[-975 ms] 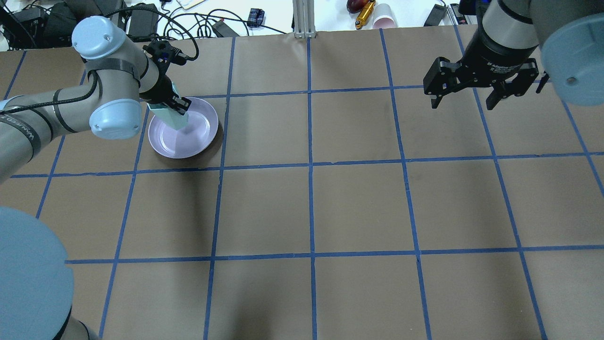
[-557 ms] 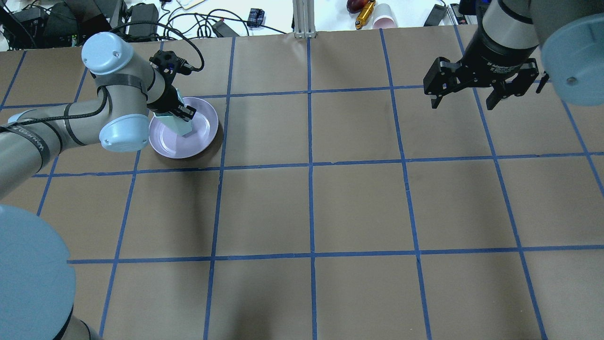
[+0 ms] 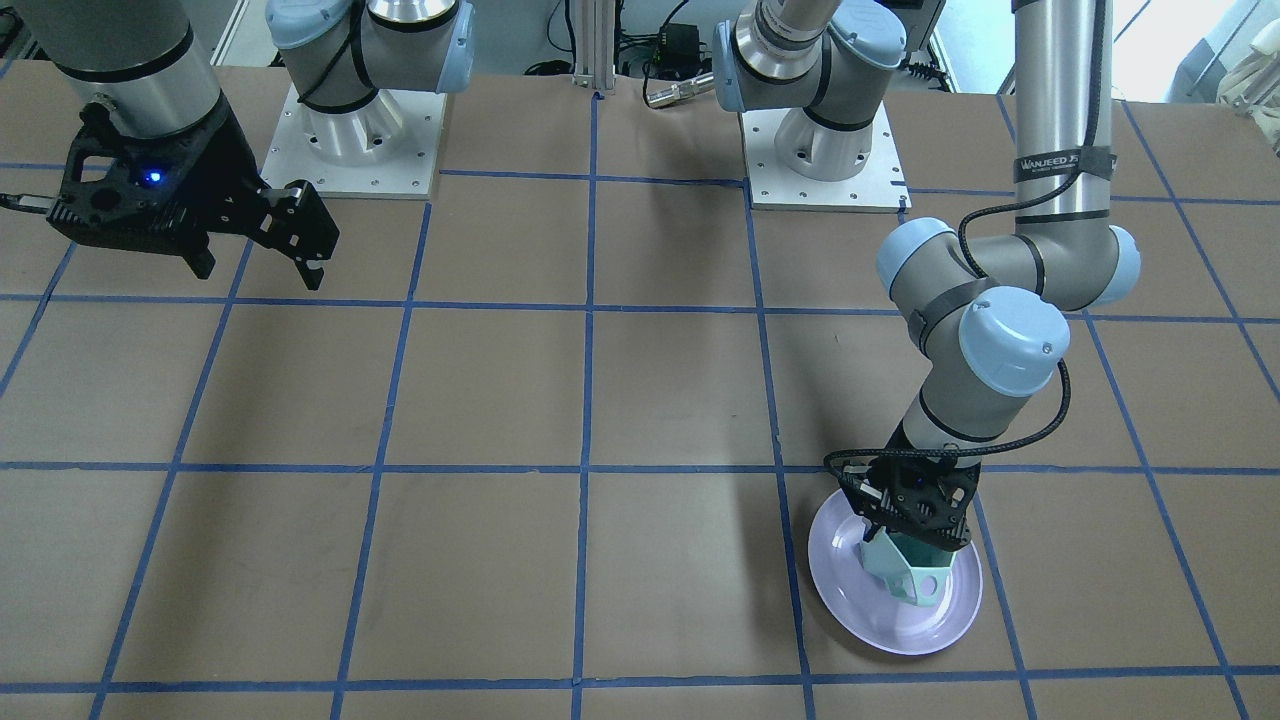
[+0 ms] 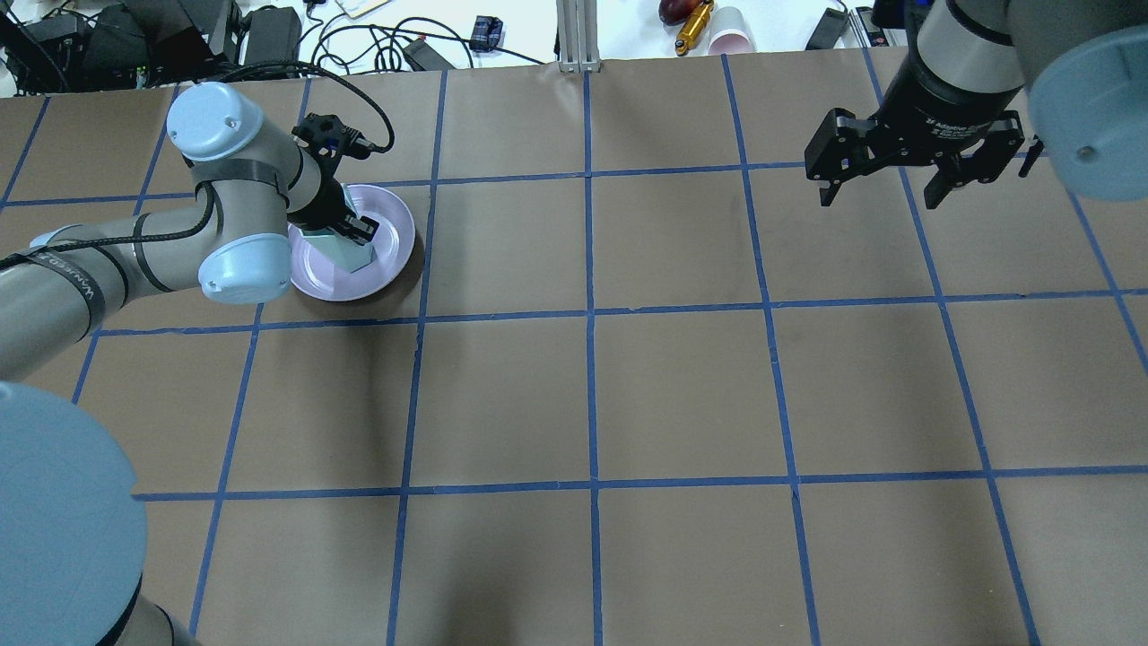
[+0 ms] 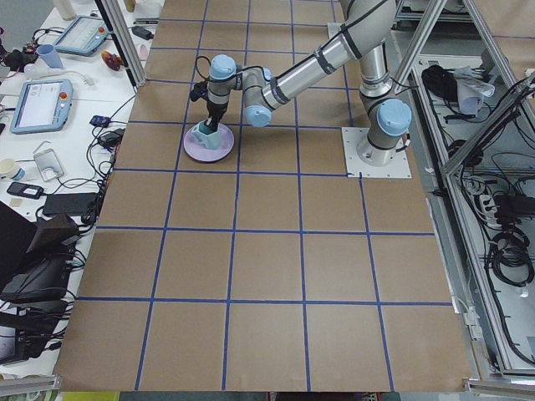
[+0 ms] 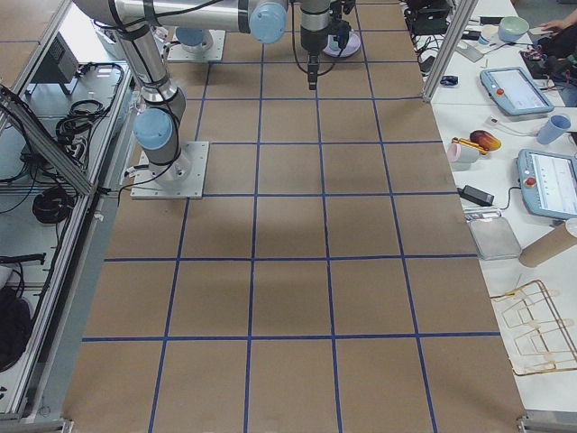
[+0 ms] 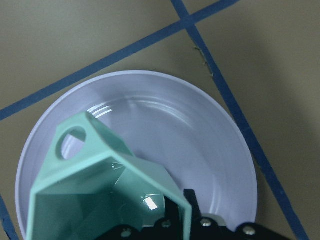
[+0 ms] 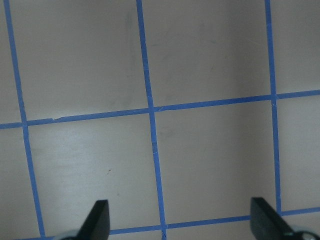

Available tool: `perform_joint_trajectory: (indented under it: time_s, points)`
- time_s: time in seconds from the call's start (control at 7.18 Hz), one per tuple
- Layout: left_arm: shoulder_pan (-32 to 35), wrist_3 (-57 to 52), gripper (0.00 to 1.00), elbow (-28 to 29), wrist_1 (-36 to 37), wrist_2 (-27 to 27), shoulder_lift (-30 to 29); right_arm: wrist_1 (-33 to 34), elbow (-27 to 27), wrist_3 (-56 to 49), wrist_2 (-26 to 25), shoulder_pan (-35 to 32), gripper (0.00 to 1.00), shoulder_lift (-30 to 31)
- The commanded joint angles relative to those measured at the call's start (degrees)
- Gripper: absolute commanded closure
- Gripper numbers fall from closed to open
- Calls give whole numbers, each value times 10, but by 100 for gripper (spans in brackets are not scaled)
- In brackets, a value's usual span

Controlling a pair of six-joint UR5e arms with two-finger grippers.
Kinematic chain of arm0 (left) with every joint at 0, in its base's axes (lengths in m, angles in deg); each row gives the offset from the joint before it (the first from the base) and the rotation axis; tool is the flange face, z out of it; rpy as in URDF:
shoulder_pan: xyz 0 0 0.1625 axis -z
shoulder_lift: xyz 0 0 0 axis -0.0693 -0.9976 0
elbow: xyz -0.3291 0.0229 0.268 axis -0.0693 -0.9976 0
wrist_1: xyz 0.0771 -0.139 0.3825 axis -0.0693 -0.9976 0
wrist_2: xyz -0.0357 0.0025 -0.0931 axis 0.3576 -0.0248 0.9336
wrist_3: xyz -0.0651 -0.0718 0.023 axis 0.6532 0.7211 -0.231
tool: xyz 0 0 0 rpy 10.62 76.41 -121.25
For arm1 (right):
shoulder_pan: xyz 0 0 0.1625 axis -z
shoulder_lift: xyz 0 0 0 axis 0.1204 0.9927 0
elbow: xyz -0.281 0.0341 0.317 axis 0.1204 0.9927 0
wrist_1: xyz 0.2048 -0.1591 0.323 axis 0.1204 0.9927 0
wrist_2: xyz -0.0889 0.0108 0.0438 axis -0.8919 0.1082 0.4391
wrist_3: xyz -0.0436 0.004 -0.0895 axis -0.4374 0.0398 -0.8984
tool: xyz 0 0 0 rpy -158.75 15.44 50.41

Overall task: Flip cup and place on plate
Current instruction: 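Rotate the cup upright over the plate and lower it with the left gripper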

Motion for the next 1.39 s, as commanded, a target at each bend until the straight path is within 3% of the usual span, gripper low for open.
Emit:
perform_joint_trajectory:
  time_s: [0.0,0.14,0.56,1.25]
  points:
    - [0,1,100,0,-2,-2,-1,0,0,0,0,0,0,0]
    - [0,1,12,0,-2,-2,-5,0,0,0,0,0,0,0]
    - [-1,1,0,0,-9,-3,-5,0,0,0,0,0,0,0]
    - [0,48,0,28,-43,-3,14,0,0,0,0,0,0,0]
